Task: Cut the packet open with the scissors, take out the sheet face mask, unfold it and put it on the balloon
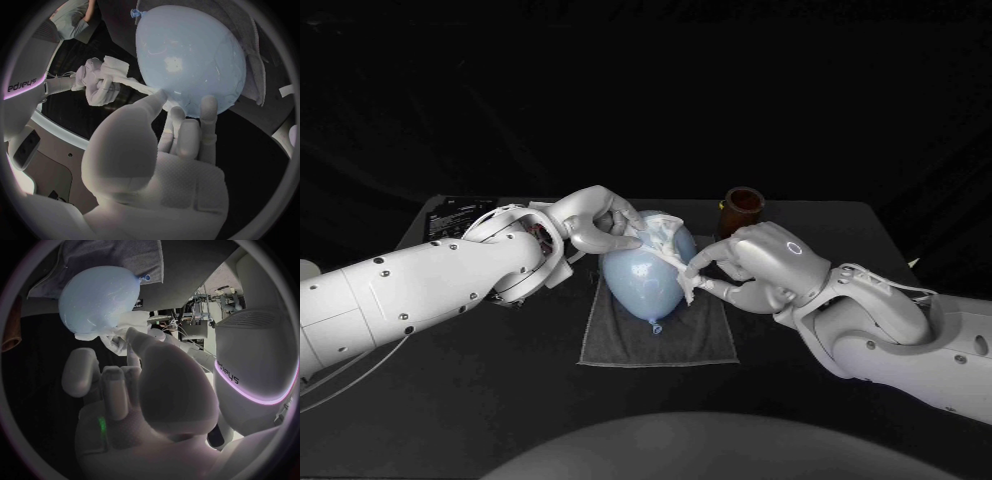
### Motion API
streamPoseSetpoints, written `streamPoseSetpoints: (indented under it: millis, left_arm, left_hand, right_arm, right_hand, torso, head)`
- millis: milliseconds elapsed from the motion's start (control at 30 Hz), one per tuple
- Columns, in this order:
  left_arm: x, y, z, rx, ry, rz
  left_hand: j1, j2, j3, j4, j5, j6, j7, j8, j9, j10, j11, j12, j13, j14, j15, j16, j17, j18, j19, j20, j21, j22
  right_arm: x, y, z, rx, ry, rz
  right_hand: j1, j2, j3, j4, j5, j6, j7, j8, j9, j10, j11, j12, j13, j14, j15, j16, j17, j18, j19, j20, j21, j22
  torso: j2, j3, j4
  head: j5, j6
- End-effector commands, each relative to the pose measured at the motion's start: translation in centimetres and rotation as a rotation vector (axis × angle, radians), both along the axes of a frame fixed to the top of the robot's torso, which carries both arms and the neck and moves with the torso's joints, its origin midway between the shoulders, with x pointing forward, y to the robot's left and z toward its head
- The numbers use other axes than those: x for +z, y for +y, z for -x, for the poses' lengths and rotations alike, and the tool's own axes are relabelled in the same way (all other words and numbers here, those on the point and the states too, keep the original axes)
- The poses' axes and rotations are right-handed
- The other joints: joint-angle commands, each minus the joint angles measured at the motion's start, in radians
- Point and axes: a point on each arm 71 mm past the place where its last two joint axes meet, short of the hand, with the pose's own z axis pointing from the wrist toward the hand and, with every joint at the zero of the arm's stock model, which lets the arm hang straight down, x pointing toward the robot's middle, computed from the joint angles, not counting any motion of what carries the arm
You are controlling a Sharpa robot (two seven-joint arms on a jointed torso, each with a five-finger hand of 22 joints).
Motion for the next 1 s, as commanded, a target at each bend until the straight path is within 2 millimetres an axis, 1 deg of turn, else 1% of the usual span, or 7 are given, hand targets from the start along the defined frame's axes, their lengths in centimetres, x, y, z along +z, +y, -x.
streamPoseSetpoints:
  millis: [33,133,300,400,533,867,1000]
  left_arm:
    - [-0.5,0.2,0.0,0.001,0.029,-0.022]
    - [-0.5,0.1,0.0,0.0,0.03,-0.022]
    - [-0.5,0.1,0.0,-0.001,0.031,-0.023]
    - [-0.5,0.1,0.0,-0.001,0.031,-0.023]
    - [-0.5,0.1,0.0,-0.001,0.032,-0.024]
    - [-0.5,0.1,0.0,0.0,0.033,-0.025]
    - [-0.5,0.1,0.0,-0.001,0.033,-0.025]
  left_hand:
    - [0.005,0.006,0.008,0.0,-0.001,-0.005,0.001,-0.006,-0.001,0.009,0.0,0.006,0.001,0.007,-0.001,0.003,0.001,0.01,0.009,-0.001,0.004,0.001]
    - [0.006,0.007,0.009,0.0,-0.001,-0.005,0.001,-0.007,-0.003,0.01,0.001,0.008,0.003,0.008,0.0,0.004,0.002,0.01,0.008,-0.001,0.006,0.002]
    - [0.006,0.007,0.009,0.0,-0.001,-0.005,0.001,-0.007,-0.003,0.01,0.001,0.008,0.003,0.008,0.0,0.004,0.002,0.01,0.008,-0.001,0.006,0.002]
    - [0.006,0.007,0.009,0.0,-0.001,-0.005,0.001,-0.007,-0.003,0.01,0.001,0.008,0.003,0.008,0.0,0.004,0.002,0.01,0.008,-0.001,0.006,0.002]
    - [0.006,0.007,0.009,0.0,-0.001,-0.005,0.001,-0.007,-0.003,0.01,0.001,0.008,0.003,0.008,0.0,0.004,0.002,0.01,0.008,-0.001,0.006,0.002]
    - [0.006,0.007,0.009,0.0,-0.001,-0.005,0.001,-0.007,-0.003,0.01,0.001,0.008,0.003,0.008,0.0,0.004,0.002,0.01,0.008,-0.001,0.006,0.002]
    - [0.006,0.007,0.009,0.0,-0.001,-0.005,0.001,-0.007,-0.003,0.01,0.001,0.008,0.003,0.008,0.0,0.004,0.002,0.01,0.008,-0.001,0.006,0.002]
  right_arm:
    - [-0.5,0.2,0.0,0.038,0.094,0.006]
    - [-1.0,0.6,-0.1,0.056,0.147,0.027]
    - [-1.8,1.3,-0.1,0.095,0.223,0.062]
    - [-2.0,1.6,0.0,0.112,0.248,0.075]
    - [-2.4,1.9,0.2,0.139,0.274,0.104]
    - [-3.0,2.0,0.3,0.158,0.33,0.157]
    - [-2.4,1.5,-0.2,0.077,0.286,0.066]
  right_hand:
    - [-0.01,0.003,0.006,-0.001,0.001,-0.018,0.004,0.002,-0.002,0.104,0.0,0.005,0.263,0.106,-0.002,0.004,0.263,0.01,-0.014,0.001,-0.025,0.137]
    - [-0.028,-0.007,-0.009,0.007,0.0,-0.044,0.015,-0.006,-0.006,0.104,0.008,0.005,0.263,0.106,0.005,0.004,0.263,0.018,-0.037,0.005,-0.071,0.125]
    - [-0.068,-0.054,-0.062,0.037,0.003,-0.148,0.064,-0.068,-0.041,0.05,0.053,-0.08,0.197,0.081,0.046,-0.017,0.215,0.037,-0.12,0.036,-0.232,0.084]
    - [-0.071,-0.07,-0.089,0.047,0.003,-0.188,0.065,-0.097,-0.057,0.023,0.056,-0.114,0.169,0.061,0.051,-0.032,0.18,0.051,-0.158,0.046,-0.304,0.065]
    - [-0.064,-0.077,-0.105,0.049,0.004,-0.19,0.059,-0.102,-0.062,0.016,0.049,-0.121,0.163,0.056,0.049,-0.035,0.173,0.058,-0.171,0.049,-0.332,0.058]
    - [-0.051,-0.058,-0.117,0.058,0.004,-0.152,0.048,-0.089,-0.062,0.013,0.04,-0.121,0.16,0.051,0.041,-0.035,0.169,0.061,-0.178,0.046,-0.346,0.057]
    - [-0.029,-0.006,-0.104,0.07,0.002,-0.102,0.049,-0.07,-0.06,0.06,0.04,-0.059,0.207,0.083,0.036,-0.013,0.22,0.04,-0.104,0.04,-0.22,0.092]
  torso:
    - [0.0,-0.0008,0.0014]
    - [0.001,-0.0006,0.0008]
    - [0.001,-0.0009,0.0004]
    - [0.0,-0.0008,0.0005]
    - [0.0,-0.0003,0.0007]
    - [0.001,0.0004,-0.0004]
    - [0.001,0.0006,-0.0005]
  head:
    - [-0.001,0.0]
    - [0.0,0.0]
    - [0.0,0.0]
    - [0.0,0.0]
    - [0.001,0.0]
    - [0.001,0.0]
    - [-0.001,0.0]
